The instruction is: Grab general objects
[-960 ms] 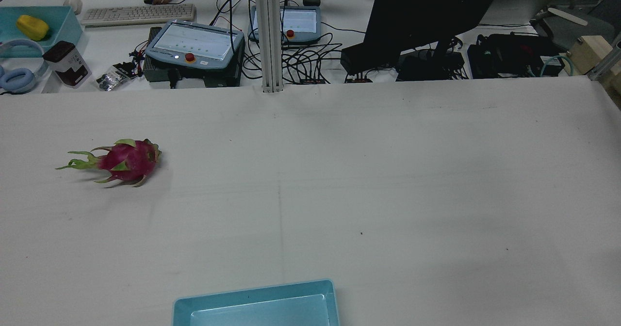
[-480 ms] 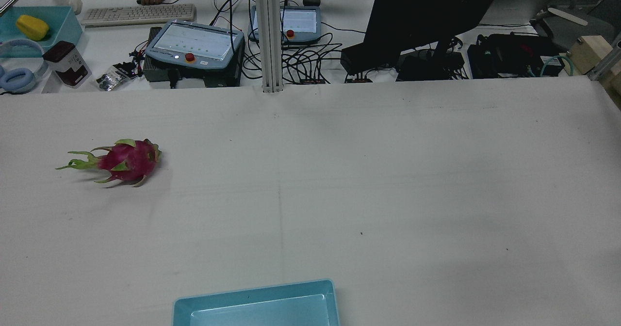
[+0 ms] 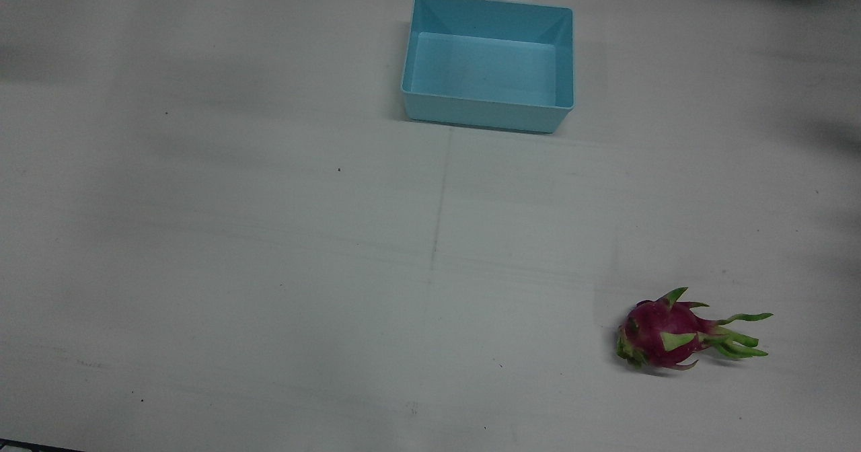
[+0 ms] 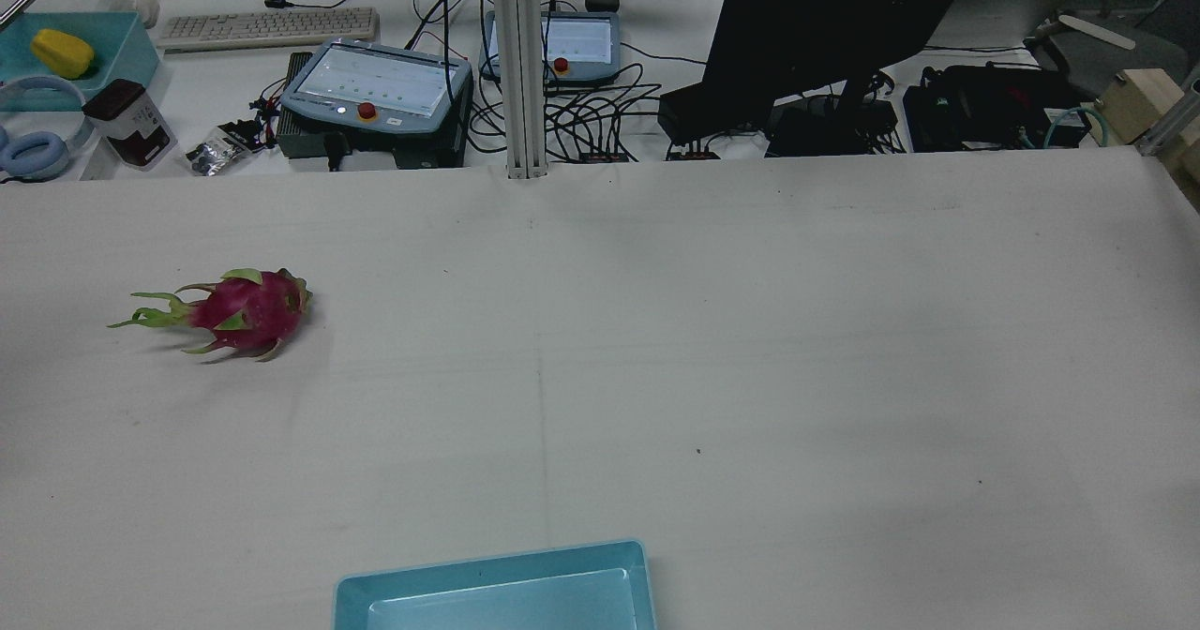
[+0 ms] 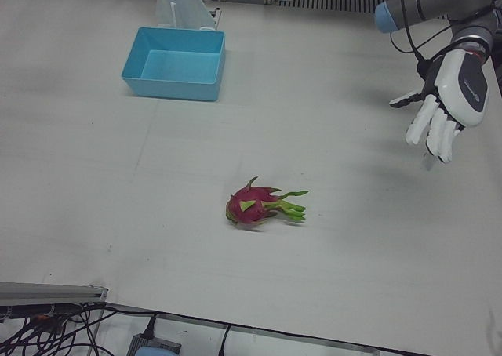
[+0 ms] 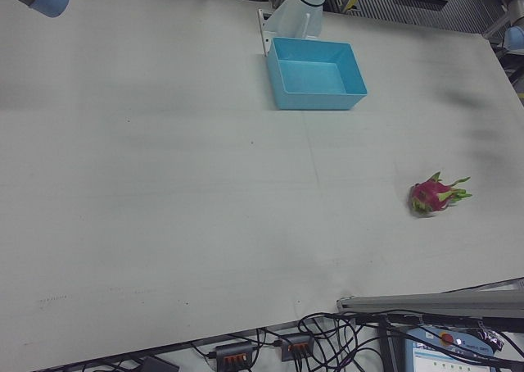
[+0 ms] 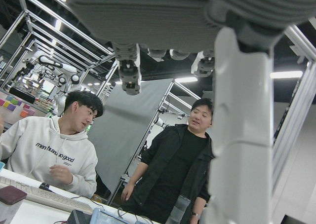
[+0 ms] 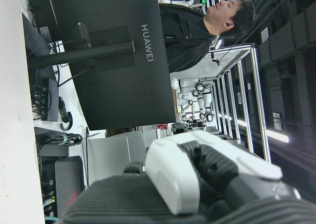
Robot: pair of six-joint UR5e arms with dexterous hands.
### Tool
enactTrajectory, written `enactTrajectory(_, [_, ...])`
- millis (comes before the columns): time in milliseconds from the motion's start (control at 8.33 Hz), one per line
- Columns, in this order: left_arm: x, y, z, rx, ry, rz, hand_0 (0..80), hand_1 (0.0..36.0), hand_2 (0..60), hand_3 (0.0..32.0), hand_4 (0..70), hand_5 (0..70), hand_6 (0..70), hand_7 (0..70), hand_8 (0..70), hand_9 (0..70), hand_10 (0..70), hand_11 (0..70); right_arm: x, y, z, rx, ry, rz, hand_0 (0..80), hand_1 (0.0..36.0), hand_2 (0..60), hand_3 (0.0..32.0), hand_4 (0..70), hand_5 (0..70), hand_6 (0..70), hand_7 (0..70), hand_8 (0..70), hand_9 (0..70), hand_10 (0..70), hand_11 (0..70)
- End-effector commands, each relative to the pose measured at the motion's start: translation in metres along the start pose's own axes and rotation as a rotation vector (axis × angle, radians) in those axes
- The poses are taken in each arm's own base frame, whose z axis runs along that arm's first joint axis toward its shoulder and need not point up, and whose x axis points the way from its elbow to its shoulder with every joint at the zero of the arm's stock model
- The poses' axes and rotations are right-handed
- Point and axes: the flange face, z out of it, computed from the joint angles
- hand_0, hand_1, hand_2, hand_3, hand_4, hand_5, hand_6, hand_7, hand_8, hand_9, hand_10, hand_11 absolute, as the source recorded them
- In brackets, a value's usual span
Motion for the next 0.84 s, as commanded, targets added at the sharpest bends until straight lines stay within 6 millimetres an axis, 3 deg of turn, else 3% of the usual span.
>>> enactTrajectory(0, [0.057,0.05,0.017,-0.072,-0.056,0.189,64.8,19.7,0.0,0.0,0.0,0.0,0.0,0.0,0.0,0.0,0.0,0.0,0.0,0.0,0.0,0.0,0.0,0.0,0.0,0.0,0.0,0.0,0.0,0.0,0.0,0.0,0.0,0.0,0.0,0.0])
enactTrajectory(120, [0.042,0.072,0.026,-0.116,-0.091,0.234,64.1,19.5,0.0,0.0,0.0,0.0,0.0,0.0,0.0,0.0,0.0,0.0,0.0,0.0,0.0,0.0,0.0,0.0,0.0,0.0,0.0,0.0,0.0,0.0,0.0,0.0,0.0,0.0,0.0,0.0])
enactTrajectory(360, [0.049,0.086,0.068,-0.115,-0.042,0.322,77.5,22.0,0.0,0.0,0.0,0.0,0.0,0.0,0.0,0.0,0.0,0.0,0.0,-0.001,0.0,0.0,0.0,0.0,0.0,0.0,0.0,0.0,0.0,0.0,0.0,0.0,0.0,0.0,0.0,0.0])
enactTrajectory(600, [0.044,0.102,0.079,-0.088,-0.004,0.422,80.0,24.1,0.0,0.0,0.0,0.0,0.0,0.0,0.0,0.0,0.0,0.0,0.0,-0.001,0.0,0.0,0.0,0.0,0.0,0.0,0.0,0.0,0.0,0.0,0.0,0.0,0.0,0.0,0.0,0.0])
enactTrajectory(720, [0.02,0.125,0.081,-0.116,-0.032,0.438,79.3,22.7,0.0,0.0,0.0,0.0,0.0,0.0,0.0,0.0,0.0,0.0,0.0,-0.001,0.0,0.001,0.0,0.0,0.0,0.0,0.0,0.0,0.0,0.0,0.0,0.0,0.0,0.0,0.0,0.0])
